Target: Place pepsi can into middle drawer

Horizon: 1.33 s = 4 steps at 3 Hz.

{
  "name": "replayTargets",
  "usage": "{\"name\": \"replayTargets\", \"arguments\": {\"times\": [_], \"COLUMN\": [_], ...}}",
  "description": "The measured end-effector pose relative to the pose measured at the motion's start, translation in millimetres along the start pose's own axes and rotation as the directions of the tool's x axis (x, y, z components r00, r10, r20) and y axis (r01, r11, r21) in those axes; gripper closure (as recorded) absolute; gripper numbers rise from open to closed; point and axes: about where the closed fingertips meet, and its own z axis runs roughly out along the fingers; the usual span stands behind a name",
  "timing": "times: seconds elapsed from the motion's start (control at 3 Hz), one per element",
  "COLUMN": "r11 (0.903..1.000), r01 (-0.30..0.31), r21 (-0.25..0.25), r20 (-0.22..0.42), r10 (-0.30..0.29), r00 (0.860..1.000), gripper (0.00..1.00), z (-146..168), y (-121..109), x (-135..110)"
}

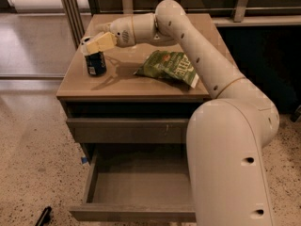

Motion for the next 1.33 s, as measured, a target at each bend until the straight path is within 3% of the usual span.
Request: {"name": "replayTargets", "arguments": {"times": [0.33, 0.67, 1.33], "r11": [0.9999, 0.9999, 0.9999], "r01": [0.010, 0.010, 0.010], "r21": [0.007, 0.007, 0.007], "r20": [0.025, 0.025, 0.025], "r10": [-0.010, -0.011, -0.011], "r00": [1.000, 1.000, 1.000], "gripper": [0.00, 0.18, 0.64], "z": [5.9, 6.0, 6.1], "y": [2.1, 2.1, 2.1], "x": [2.5, 2.6, 2.6]}}
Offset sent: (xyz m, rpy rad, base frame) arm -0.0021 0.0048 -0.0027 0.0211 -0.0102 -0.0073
